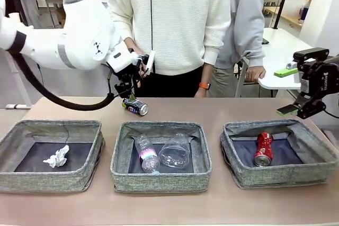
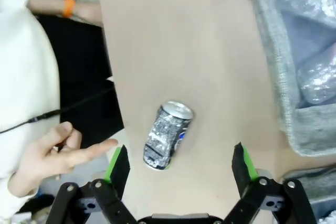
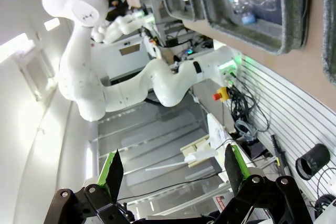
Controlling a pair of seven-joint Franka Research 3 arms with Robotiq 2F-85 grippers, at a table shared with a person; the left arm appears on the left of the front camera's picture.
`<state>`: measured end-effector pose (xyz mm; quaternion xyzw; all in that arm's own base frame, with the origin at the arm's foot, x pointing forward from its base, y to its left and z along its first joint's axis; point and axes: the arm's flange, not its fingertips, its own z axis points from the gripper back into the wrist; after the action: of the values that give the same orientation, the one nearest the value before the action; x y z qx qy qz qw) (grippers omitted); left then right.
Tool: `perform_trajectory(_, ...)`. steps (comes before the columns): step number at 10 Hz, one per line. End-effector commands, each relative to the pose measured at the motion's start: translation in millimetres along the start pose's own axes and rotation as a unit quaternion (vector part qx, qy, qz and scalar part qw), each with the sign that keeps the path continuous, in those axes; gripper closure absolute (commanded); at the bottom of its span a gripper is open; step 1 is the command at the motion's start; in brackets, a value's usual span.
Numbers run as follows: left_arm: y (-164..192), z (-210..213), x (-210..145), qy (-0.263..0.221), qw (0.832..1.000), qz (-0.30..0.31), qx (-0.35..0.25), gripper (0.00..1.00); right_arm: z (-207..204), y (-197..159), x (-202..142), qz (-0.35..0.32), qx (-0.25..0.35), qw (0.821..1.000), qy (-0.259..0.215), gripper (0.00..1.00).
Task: Sort the waste into the appropriate baskets.
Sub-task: Pick up the waste item pointed out by the person.
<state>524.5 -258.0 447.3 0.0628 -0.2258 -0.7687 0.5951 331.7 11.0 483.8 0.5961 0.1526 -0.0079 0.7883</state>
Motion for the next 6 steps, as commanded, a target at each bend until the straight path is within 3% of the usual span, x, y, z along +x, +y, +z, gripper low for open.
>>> perform_trajectory(1,-7,5,-1,-0.011,1.000,-0.002,-0.010,0.00,-1,4,0,0.002,0.011,1.000,0.000,0.00)
perform_trajectory(3,0,-1,0,0.002,1.000,0.001,0.000,0.00,-1,4,0,0.002,0.011,1.000,0.000,0.00)
perform_trajectory(6,19,-35,-4,-0.009,0.995,-0.073,-0.071,0.00,-1,4,0,0.002,0.011,1.000,0.000,0.00)
